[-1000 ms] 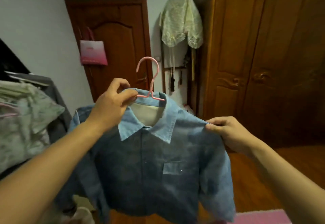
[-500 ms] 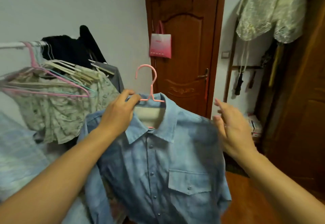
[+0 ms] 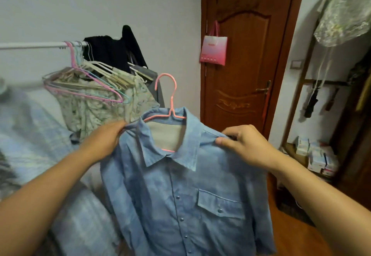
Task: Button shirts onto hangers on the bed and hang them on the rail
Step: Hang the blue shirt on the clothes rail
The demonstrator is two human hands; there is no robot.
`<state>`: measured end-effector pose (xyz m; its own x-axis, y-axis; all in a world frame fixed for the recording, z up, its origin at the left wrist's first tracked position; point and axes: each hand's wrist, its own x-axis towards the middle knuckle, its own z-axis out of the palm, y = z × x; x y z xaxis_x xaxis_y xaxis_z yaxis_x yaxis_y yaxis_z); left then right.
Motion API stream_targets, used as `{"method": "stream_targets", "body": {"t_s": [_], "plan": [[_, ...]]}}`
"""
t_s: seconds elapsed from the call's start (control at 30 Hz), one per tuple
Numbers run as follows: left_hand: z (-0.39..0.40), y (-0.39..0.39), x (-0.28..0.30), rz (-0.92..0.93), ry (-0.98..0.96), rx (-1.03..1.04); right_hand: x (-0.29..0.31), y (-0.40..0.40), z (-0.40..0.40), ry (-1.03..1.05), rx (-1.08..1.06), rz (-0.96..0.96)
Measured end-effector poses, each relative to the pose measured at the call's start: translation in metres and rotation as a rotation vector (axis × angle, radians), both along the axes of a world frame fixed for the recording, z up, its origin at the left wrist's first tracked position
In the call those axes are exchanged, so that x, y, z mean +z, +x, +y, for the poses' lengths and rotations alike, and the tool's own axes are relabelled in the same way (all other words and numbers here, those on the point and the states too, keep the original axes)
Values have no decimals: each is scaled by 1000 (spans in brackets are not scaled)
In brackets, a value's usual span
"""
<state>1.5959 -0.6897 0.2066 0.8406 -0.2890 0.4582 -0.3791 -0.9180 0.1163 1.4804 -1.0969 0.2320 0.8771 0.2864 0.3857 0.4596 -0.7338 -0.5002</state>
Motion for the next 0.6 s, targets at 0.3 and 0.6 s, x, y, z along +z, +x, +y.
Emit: {"method": "stream_targets", "body": {"t_s": [0.3,0.6], "plan": [[56,-10,-40,33,156,377,-63,26,44,-11,5,0],[173,-99,36,-253,472,653,-51,72,169,-117,-3,-14]]}}
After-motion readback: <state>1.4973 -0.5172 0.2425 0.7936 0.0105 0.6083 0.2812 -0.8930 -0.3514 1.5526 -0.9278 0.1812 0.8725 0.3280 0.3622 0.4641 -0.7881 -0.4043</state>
